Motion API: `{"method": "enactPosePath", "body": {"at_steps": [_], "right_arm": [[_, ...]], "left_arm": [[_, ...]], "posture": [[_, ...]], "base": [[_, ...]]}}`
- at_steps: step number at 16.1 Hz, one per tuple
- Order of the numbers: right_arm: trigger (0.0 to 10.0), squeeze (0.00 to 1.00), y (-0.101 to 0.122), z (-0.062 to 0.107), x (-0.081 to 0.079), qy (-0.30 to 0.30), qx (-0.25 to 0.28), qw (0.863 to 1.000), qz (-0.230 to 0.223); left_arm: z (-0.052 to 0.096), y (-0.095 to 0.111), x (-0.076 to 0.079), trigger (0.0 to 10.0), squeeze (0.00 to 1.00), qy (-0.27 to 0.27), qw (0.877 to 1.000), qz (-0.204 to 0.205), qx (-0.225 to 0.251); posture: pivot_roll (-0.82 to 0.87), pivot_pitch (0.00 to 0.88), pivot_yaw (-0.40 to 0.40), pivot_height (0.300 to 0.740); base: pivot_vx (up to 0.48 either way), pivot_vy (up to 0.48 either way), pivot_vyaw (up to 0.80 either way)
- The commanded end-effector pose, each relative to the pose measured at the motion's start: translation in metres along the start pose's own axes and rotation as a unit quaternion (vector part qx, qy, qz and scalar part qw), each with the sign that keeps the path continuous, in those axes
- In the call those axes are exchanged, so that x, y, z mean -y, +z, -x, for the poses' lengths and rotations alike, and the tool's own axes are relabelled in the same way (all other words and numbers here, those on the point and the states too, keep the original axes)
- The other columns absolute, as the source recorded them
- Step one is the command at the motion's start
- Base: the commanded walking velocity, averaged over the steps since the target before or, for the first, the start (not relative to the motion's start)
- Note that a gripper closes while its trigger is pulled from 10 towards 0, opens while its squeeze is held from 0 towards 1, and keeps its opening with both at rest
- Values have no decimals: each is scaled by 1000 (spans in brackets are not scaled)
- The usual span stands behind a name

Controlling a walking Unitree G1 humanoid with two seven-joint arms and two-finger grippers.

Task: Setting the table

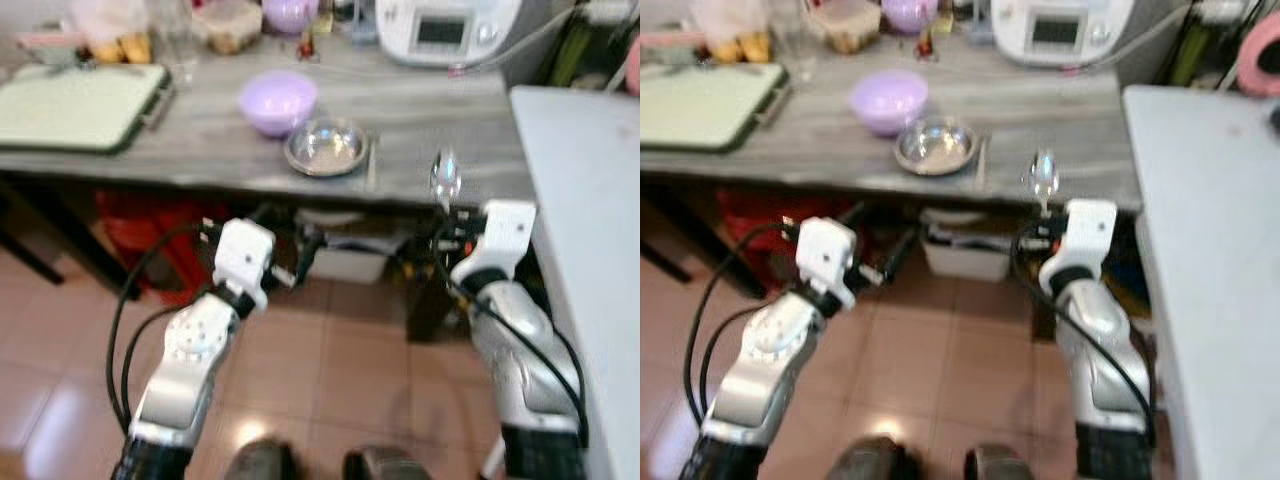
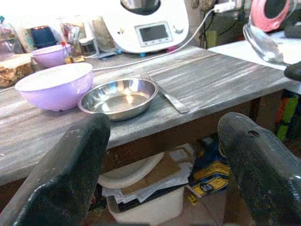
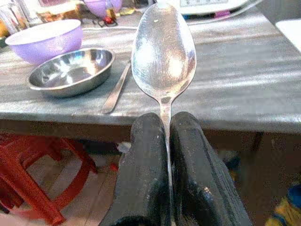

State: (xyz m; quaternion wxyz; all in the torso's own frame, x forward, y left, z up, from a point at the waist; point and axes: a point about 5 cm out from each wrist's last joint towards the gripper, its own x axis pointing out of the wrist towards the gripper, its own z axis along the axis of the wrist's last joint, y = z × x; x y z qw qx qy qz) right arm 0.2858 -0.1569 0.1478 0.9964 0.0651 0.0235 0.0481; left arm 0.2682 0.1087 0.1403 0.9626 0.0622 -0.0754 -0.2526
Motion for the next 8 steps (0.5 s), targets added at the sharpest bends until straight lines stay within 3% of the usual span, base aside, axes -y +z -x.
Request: {"method": "enactPosePath", "body": {"at_steps": [1,8], "right_arm": [[10000,0,0,1,-5,9,1,1000,1],[10000,0,1,0,-10,26,6,1000,-1]], "left_arm": [[2,-3,-4,10000,0,6,1000,0,-11],[3,-11,-11,10000,0,28,999,8,-41]], "posture": [[-63,111,53,740],[-61,106,53,740]], "base": [[352,-322,0],[472,0,0]]}}
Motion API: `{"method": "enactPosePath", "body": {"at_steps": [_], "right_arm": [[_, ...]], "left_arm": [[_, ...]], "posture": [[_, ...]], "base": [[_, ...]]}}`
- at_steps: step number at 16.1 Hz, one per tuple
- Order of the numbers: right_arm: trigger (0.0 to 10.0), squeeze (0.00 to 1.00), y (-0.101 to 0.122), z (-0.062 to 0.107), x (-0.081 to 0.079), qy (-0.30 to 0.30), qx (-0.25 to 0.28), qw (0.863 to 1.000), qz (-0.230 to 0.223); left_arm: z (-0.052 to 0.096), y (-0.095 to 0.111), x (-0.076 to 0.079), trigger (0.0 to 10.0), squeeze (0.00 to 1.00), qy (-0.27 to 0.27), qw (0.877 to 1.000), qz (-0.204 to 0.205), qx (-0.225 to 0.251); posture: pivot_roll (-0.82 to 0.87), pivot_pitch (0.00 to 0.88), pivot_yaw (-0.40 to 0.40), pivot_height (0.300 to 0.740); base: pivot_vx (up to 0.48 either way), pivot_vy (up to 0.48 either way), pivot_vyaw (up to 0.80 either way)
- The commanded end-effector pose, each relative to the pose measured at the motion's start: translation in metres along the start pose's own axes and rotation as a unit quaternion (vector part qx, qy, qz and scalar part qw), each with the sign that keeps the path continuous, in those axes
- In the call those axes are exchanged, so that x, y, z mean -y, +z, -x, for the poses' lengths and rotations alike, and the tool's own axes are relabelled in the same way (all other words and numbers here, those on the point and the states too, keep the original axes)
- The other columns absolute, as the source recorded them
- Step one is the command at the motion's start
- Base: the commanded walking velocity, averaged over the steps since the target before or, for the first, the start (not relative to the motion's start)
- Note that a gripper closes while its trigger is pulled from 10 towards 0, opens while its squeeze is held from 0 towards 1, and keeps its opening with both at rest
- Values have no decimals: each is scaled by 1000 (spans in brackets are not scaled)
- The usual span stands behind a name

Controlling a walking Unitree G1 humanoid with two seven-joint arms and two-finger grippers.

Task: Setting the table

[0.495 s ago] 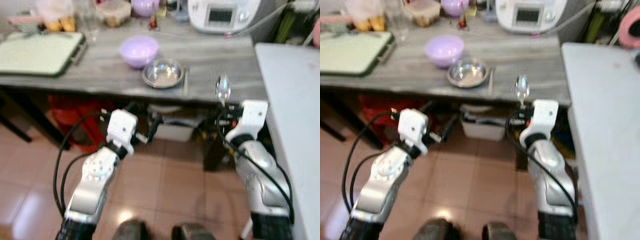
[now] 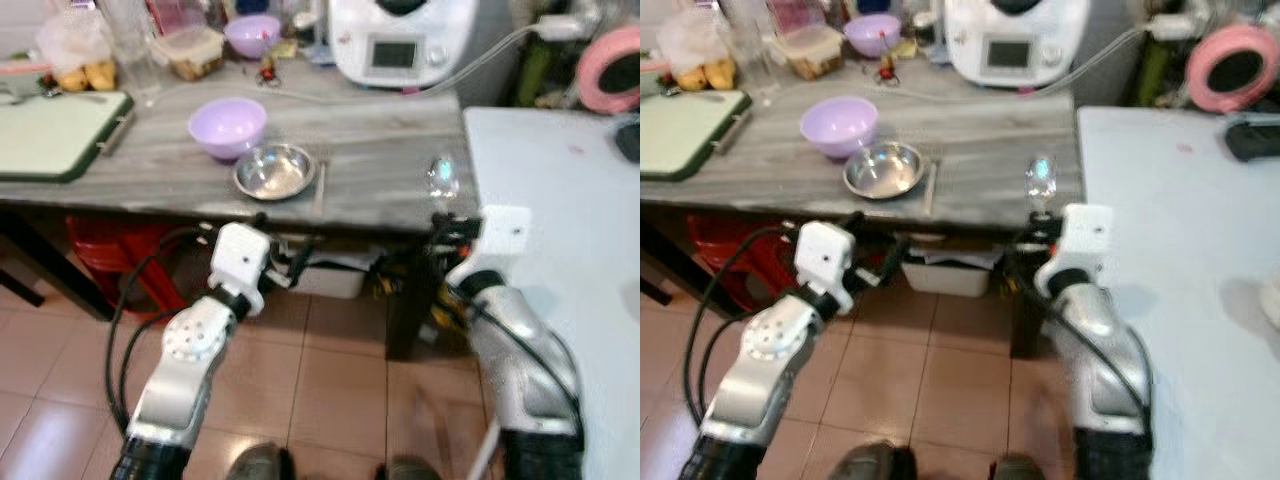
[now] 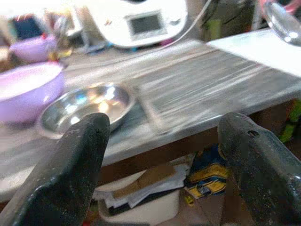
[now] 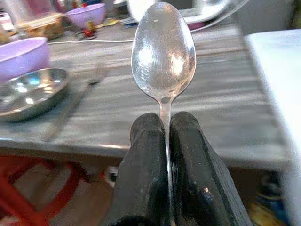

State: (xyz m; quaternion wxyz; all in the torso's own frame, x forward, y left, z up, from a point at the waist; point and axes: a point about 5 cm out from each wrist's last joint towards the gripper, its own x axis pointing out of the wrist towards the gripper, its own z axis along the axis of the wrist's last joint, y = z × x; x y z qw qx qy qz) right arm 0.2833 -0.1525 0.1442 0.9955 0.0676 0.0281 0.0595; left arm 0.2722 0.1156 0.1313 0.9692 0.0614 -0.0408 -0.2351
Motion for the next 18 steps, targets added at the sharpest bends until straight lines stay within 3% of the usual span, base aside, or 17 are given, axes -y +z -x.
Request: {"method": "enactPosePath", "body": {"at_steps": [1,5,10,14,18], "right_arm": [[10000,0,5,-2,-5,15,11,1000,3],[10000,0,5,-2,-5,16,11,1000,3],[10000,0,1,-2,-3,6,3,1000,1],[10000,0,0,-2,-4,3,3,1000,-3],[10000,0,2,-2,-1,-4,6,1000,-5]], "left_arm": [[1,-1,-5,10000,0,13,1000,5,-6],[1,3,-5,10000,0,17,1000,11,11],[2,5,-6,10000,0,21,1000,9,13],[3,5,-7,10000,0,19,1000,7,12],[3,8,-7,10000,0,21,1000,-6,19]], "posture": [[-60,104,54,740],[-60,103,52,740],[-55,111,54,740],[-54,118,59,740],[-53,122,59,740]], "base": [[424,0,0],[380,290,0],[0,0,0],[0,456,0],[220,208,-539]]}}
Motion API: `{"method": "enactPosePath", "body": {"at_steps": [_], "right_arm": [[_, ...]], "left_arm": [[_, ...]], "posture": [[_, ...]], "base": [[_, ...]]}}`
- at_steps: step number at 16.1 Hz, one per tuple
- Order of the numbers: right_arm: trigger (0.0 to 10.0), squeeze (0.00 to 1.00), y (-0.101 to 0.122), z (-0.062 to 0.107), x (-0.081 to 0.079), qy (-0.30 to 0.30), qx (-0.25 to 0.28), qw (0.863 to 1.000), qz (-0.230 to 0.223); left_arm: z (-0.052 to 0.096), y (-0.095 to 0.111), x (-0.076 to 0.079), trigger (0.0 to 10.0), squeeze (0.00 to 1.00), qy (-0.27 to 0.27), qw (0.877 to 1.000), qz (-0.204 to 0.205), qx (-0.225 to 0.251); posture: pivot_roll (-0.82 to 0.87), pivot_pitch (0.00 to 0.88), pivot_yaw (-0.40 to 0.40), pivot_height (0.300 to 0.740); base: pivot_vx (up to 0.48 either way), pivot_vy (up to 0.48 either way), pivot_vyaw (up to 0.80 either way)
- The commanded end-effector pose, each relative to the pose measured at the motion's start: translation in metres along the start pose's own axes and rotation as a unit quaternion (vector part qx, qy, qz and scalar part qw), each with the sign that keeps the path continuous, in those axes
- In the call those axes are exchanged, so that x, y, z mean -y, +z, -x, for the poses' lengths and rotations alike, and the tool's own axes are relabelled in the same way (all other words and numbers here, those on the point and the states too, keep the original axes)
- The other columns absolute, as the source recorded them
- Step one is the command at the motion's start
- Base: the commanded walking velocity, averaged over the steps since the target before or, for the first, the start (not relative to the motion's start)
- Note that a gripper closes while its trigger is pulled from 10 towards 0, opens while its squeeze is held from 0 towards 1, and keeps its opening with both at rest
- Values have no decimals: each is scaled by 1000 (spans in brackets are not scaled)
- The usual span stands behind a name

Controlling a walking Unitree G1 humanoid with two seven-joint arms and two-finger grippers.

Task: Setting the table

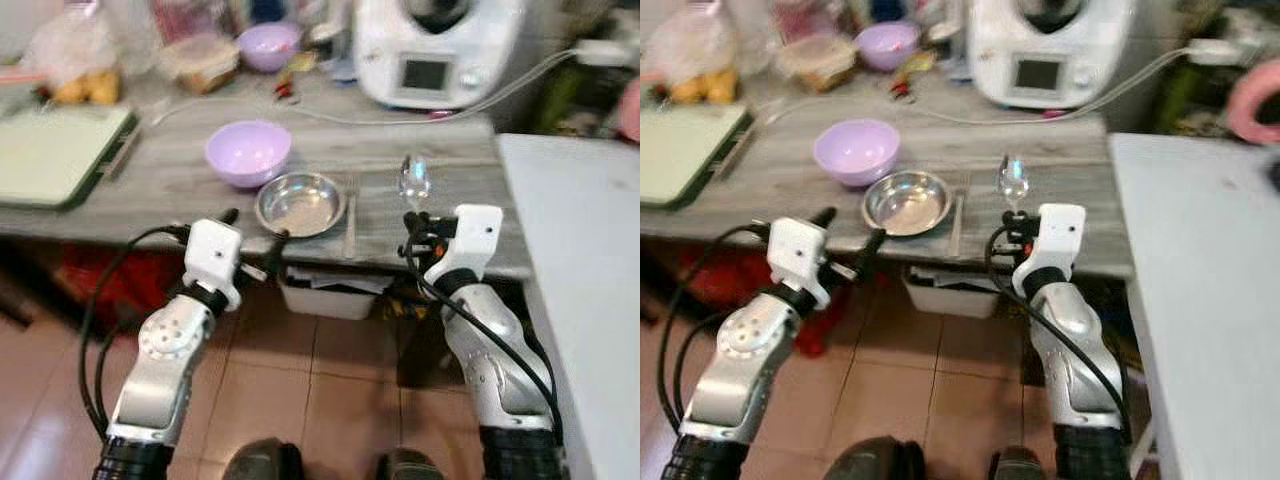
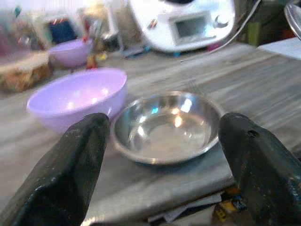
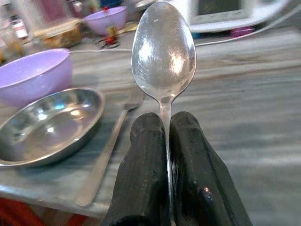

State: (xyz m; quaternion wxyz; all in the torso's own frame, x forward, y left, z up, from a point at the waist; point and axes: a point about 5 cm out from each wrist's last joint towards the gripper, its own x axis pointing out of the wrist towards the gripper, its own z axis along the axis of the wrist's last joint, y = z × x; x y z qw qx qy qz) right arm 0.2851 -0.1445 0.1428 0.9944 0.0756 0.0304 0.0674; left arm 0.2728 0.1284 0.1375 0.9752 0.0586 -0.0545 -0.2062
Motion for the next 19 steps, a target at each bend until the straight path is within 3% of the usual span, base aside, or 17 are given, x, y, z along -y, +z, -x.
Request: {"method": "enactPosePath", "body": {"at_steps": [1,2,6,14,19], "right_arm": [[10000,0,5,1,7,-15,11,1000,3],[10000,0,6,0,9,-20,14,1000,5],[10000,0,5,0,14,-34,14,999,7],[10000,0,6,1,15,-32,17,999,7],[10000,0,6,1,5,9,21,1000,8]], "left_arm": [[-2,4,6,10000,0,-11,1000,-1,10],[-1,5,8,10000,0,-11,1000,15,12],[1,5,11,10000,0,-16,1000,10,9],[3,7,11,10000,0,-10,1000,18,15],[8,9,-9,10000,0,63,998,12,18]], "posture": [[-52,124,59,740],[-50,125,59,740],[-48,127,58,740],[-49,131,59,740],[-42,131,62,740]], "base": [[0,0,0],[0,0,0],[0,0,0],[410,0,-63],[58,0,305]]}}
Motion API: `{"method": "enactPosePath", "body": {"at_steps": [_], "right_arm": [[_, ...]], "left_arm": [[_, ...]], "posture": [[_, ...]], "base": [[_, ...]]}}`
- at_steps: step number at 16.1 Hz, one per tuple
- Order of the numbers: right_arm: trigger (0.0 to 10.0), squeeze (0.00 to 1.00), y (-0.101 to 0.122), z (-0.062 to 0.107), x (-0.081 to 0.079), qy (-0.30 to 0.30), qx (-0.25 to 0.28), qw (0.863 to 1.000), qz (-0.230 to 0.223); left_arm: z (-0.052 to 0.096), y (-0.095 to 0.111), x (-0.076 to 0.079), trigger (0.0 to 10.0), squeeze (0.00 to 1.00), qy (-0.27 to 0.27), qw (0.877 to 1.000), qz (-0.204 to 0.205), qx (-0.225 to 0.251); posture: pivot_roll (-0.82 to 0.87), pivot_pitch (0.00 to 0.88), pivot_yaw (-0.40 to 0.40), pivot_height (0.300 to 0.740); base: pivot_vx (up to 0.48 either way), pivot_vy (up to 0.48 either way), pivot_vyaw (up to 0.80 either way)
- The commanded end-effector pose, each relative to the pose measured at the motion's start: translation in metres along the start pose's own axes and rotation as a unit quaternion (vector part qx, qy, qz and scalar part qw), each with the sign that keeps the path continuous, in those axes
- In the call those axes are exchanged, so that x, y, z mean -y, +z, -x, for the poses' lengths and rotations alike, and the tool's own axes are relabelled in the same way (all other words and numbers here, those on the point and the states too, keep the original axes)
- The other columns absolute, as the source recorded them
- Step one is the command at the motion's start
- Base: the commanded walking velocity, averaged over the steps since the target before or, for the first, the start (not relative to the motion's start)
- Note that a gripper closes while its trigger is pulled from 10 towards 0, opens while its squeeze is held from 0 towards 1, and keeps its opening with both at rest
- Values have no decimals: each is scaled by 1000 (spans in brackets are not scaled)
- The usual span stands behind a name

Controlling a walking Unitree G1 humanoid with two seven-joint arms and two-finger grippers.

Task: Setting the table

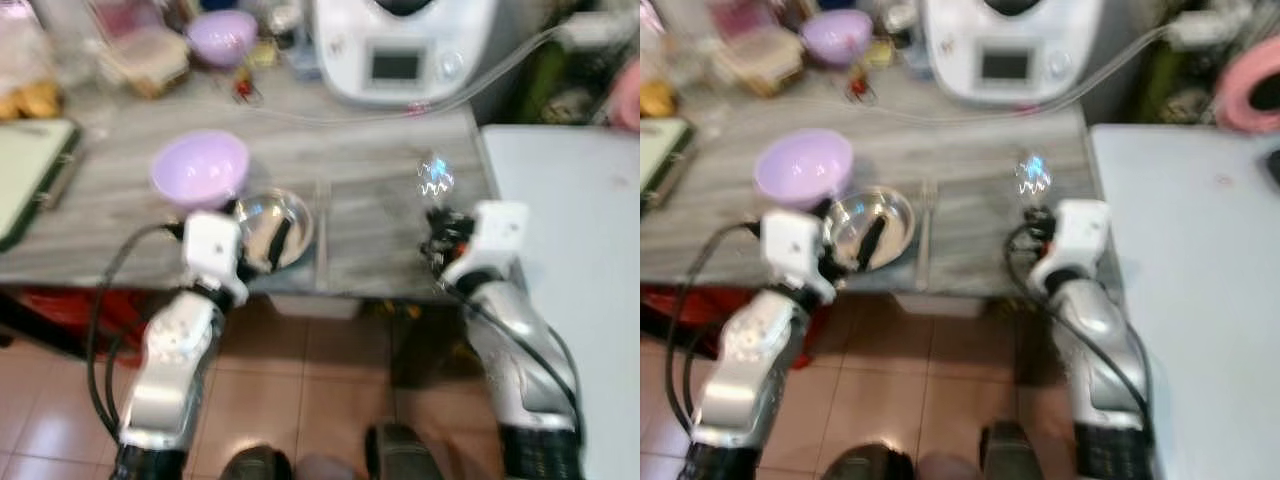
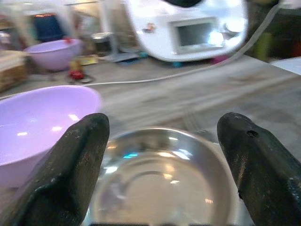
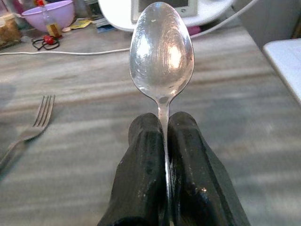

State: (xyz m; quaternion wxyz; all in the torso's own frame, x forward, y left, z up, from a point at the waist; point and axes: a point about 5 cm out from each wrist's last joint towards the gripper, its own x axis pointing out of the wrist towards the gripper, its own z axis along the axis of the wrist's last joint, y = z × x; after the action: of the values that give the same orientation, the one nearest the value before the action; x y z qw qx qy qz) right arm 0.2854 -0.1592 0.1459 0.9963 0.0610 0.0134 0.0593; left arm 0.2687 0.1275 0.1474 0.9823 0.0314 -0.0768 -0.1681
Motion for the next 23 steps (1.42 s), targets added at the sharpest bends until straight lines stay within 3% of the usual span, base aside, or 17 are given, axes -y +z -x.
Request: {"method": "enactPosePath", "body": {"at_steps": [1,6,13,17,20,23], "right_arm": [[10000,0,0,-1,-9,14,5,1000,-8],[10000,0,-9,-7,-9,-24,-16,999,-38],[10000,0,-17,-24,-28,-67,-47,984,-160],[10000,0,-20,-30,-33,-79,-65,981,-165],[10000,0,-26,-32,-43,-76,-94,974,-194],[10000,0,-31,-30,-45,-71,-116,976,-169]], "left_arm": [[6,0,-14,10000,0,30,999,-11,-6],[19,0,-21,10000,0,31,999,-22,-17],[27,2,-22,10000,0,21,999,-25,-28],[29,4,-20,10000,0,12,999,-22,-32],[29,3,-16,10000,0,4,999,-17,-37],[29,4,-16,10000,0,2,999,-16,-38]], "posture": [[-35,134,63,740],[-3,150,67,740],[39,180,82,740],[42,197,86,740],[45,203,88,740],[40,204,86,740]], "base": [[0,0,569],[0,0,114],[0,0,0],[0,0,0],[0,0,0],[0,0,0]]}}
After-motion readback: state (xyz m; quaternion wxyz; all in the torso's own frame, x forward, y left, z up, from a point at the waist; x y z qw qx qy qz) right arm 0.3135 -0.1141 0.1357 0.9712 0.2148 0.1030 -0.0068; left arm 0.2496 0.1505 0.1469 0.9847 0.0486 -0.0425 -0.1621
